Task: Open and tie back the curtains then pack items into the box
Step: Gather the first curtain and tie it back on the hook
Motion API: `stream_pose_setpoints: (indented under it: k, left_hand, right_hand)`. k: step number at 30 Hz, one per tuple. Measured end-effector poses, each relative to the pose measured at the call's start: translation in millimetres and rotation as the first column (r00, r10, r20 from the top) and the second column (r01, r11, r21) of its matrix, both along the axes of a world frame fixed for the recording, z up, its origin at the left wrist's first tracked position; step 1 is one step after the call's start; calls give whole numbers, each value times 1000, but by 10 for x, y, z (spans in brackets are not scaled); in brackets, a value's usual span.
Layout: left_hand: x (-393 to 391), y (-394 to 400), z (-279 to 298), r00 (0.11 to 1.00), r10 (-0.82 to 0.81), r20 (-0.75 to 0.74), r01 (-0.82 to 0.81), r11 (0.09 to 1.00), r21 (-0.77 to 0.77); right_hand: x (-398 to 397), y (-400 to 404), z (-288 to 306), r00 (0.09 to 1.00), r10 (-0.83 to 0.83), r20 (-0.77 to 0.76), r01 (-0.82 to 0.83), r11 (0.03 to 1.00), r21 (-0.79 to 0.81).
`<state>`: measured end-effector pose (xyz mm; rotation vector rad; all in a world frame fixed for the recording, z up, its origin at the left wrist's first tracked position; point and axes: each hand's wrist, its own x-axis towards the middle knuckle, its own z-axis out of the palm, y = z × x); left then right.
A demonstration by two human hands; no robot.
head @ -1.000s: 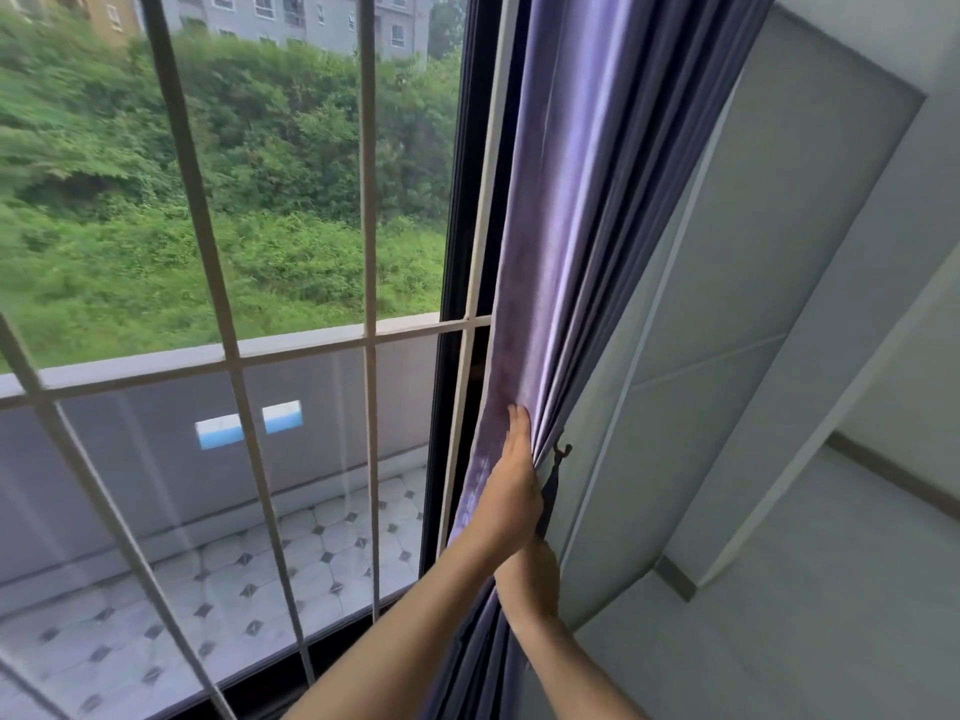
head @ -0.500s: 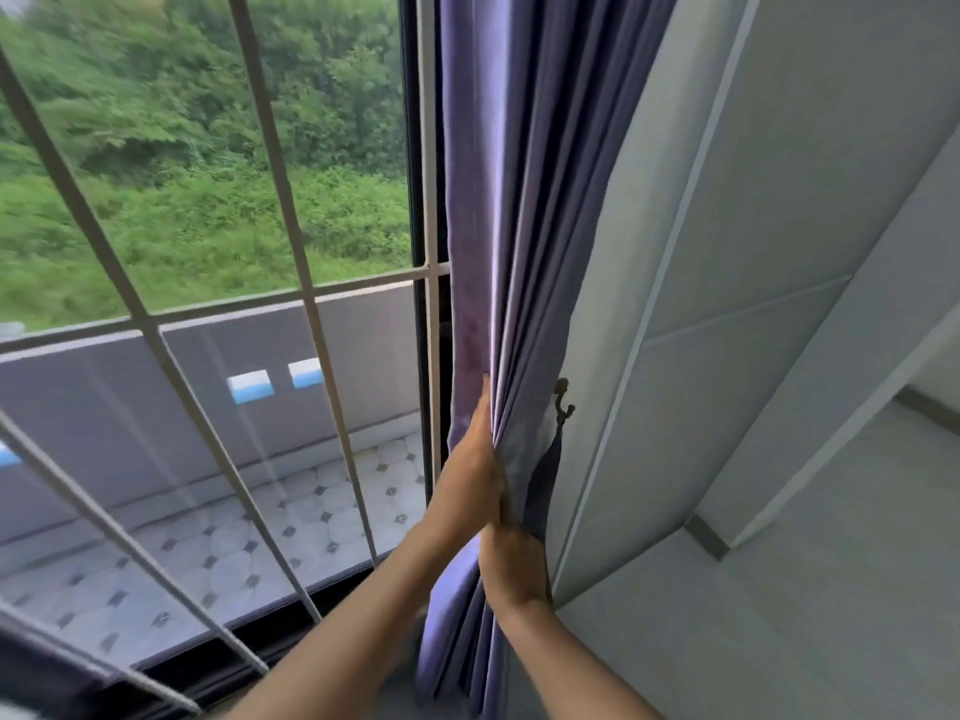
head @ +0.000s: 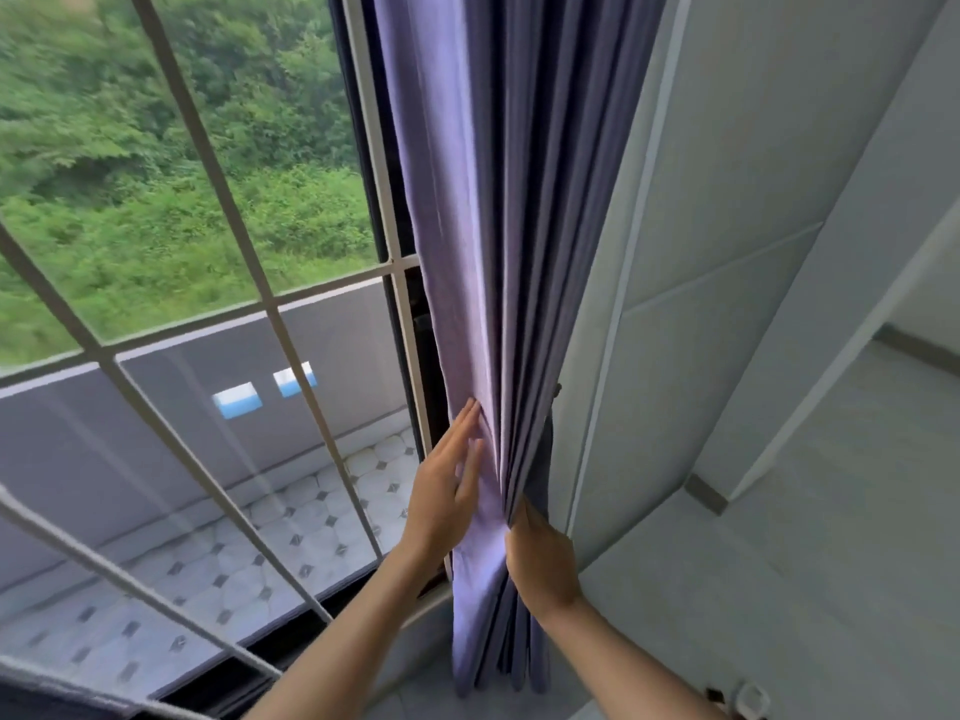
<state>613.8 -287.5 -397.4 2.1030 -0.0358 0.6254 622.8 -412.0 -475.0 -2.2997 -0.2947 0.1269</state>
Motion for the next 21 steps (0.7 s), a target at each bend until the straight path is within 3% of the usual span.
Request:
stream_pose_setpoints:
  k: [3, 5, 8, 12, 16, 21]
  left_hand:
    - [137, 106, -24, 1000, 28, 10, -28, 1000, 8]
    - [288, 170, -72, 999, 18, -42, -21, 997, -71]
    - [410, 247, -77, 985, -67, -162, 25, 969, -246]
    - [566, 323, 22, 938, -246, -243, 171, 941, -291]
    - [783, 365, 136, 815, -471, -338, 381, 875, -300]
    - [893, 429, 188, 730, -542, -417, 442, 839, -318]
  right_hand:
    - [-54, -56, -47, 961, -19, 275, 50, 993, -106]
    - [-66, -110, 26, 871, 3, 492, 98, 979, -178]
    - [-69, -177, 20, 729, 70, 681, 157, 951, -266]
    - [-51, -290, -44, 713, 92, 695, 179, 935, -307]
    - [-40, -435, -12, 754, 154, 639, 158, 901, -403]
    - [-10, -528, 60, 802, 224, 555, 101, 864, -494]
